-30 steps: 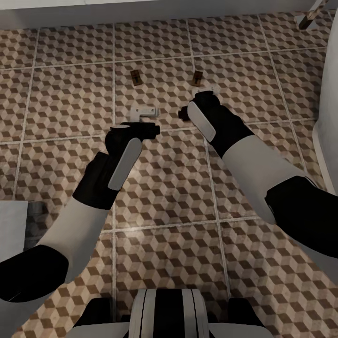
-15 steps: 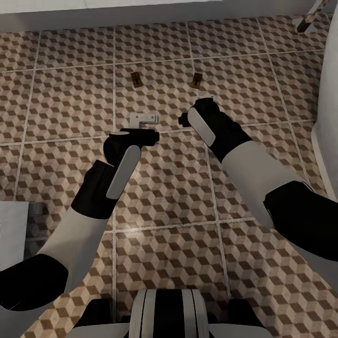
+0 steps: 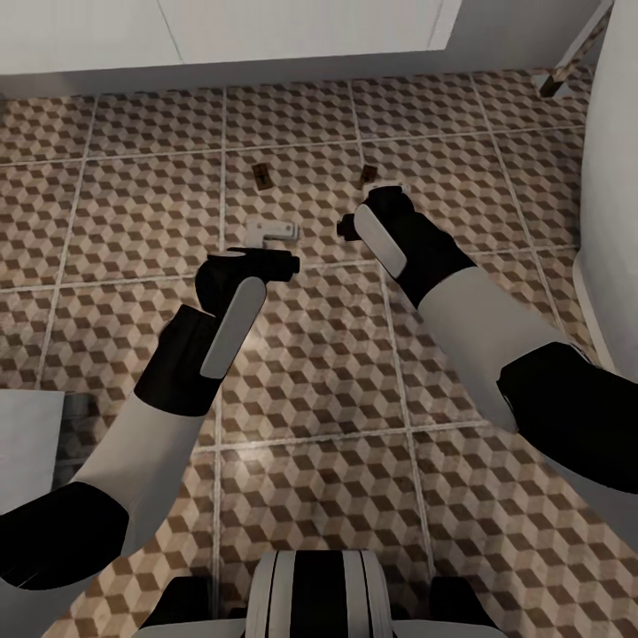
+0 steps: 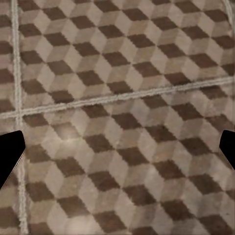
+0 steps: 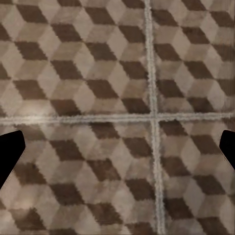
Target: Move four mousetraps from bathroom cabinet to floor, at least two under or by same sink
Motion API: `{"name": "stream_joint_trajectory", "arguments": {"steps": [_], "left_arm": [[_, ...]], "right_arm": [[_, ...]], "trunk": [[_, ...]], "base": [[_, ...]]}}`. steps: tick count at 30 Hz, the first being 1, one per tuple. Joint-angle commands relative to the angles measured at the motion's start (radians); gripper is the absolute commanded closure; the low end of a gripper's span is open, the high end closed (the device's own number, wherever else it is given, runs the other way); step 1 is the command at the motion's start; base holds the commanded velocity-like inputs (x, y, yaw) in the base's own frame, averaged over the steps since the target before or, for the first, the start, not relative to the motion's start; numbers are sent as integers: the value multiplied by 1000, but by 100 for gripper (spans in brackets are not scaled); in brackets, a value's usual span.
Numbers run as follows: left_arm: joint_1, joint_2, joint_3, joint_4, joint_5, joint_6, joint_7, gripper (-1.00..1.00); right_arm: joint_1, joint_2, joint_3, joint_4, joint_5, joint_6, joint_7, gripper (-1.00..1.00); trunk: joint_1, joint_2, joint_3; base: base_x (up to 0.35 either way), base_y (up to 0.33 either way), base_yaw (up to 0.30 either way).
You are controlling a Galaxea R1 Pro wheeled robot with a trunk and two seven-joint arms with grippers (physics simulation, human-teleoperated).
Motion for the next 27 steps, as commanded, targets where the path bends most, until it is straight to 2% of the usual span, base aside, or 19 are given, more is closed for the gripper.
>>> {"name": "stream_joint_trajectory", "arguments": {"steps": [1, 15, 21, 27], "left_arm": [[-1, 0, -1, -1, 10, 2, 10, -100], [0, 0, 1, 0, 11, 5, 16, -100], [0, 0, 20, 0, 12, 5, 17, -100], [1, 0, 36, 1, 12, 5, 17, -100]], "right_arm": [[-1, 0, 3, 0, -9, 2, -9, -100], [15, 0, 3, 0, -9, 2, -9, -100], [39, 0, 1, 0, -10, 2, -9, -100], [57, 0, -27, 0, -10, 2, -10, -100]], "trunk": [[0, 0, 3], [-7, 3, 58], [-9, 5, 81], [-12, 6, 104]], "base": [[0, 0, 0], [0, 0, 0], [0, 0, 0], [0, 0, 0]]}}
